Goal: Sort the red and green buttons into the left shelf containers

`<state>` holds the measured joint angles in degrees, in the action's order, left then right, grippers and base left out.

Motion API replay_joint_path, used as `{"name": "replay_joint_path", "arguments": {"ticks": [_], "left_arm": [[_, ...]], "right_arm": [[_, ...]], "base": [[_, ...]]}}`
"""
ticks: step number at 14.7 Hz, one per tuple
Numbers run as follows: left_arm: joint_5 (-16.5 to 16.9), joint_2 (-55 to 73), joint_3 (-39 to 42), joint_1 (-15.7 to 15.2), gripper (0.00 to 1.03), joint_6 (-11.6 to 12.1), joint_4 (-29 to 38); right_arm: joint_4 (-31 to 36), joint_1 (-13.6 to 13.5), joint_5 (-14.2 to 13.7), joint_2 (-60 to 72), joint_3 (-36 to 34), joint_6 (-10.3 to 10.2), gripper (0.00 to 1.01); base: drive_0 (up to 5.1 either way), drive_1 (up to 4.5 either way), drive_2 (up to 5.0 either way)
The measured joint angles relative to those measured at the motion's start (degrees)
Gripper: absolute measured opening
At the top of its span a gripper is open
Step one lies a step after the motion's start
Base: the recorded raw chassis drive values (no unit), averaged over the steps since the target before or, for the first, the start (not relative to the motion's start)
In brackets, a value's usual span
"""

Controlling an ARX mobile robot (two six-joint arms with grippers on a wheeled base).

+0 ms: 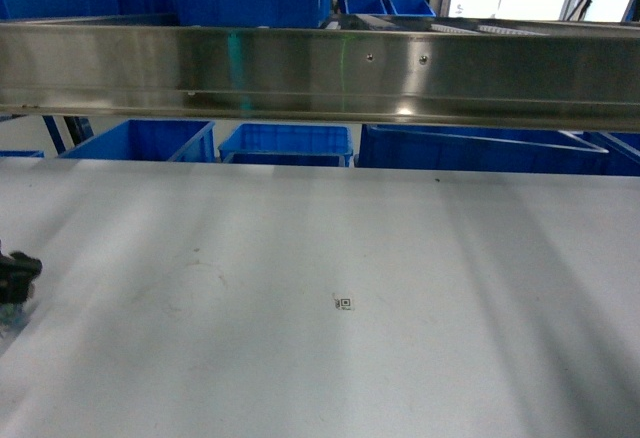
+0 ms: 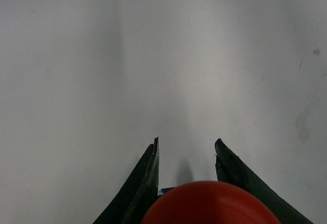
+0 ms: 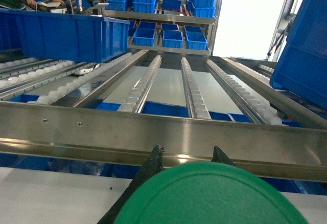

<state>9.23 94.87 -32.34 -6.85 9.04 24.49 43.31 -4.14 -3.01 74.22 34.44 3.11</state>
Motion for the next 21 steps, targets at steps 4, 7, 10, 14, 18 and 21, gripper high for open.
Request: {"name": "replay_joint_path", "arguments": {"ticks": [4, 7, 10, 14, 18, 21], "left_arm": [[2.4, -22.5, -4.5, -4.9, 0.3, -5.4, -10.4], [4.0, -33.7, -6.0, -4.8, 0.3, -7.4, -13.8], [3.9, -33.8, -5.6, -4.1, 0.3, -7.5, -14.2], [5.1, -33.4, -5.3, -1.9, 0.29, -5.9, -12.4], [5.4, -33.2, -5.0, -1.9, 0.29, -5.6, -12.4], [5.6, -33.2, -5.0, -1.6, 0.29, -5.6, -12.4]], "right_arm": [[0.0, 0.0, 0.0, 0.0, 0.0, 0.0, 0.24], [0.0, 0.0, 0.0, 0.0, 0.0, 0.0, 0.24], [0.0, 0.0, 0.0, 0.0, 0.0, 0.0, 0.24], [0.0, 0.0, 0.0, 0.0, 0.0, 0.0, 0.24], [0.2, 0.0, 0.0, 0.0, 0.0, 0.0, 0.24], [0.2, 0.0, -0.2, 0.1, 0.0, 0.0, 0.24]], "base": [[0.0, 0.0, 0.0], [0.0, 0.0, 0.0], [0.0, 0.0, 0.0], [0.0, 0.0, 0.0], [-0.7, -0.47, 1.3], [-4.3, 1.13, 3.3]]}}
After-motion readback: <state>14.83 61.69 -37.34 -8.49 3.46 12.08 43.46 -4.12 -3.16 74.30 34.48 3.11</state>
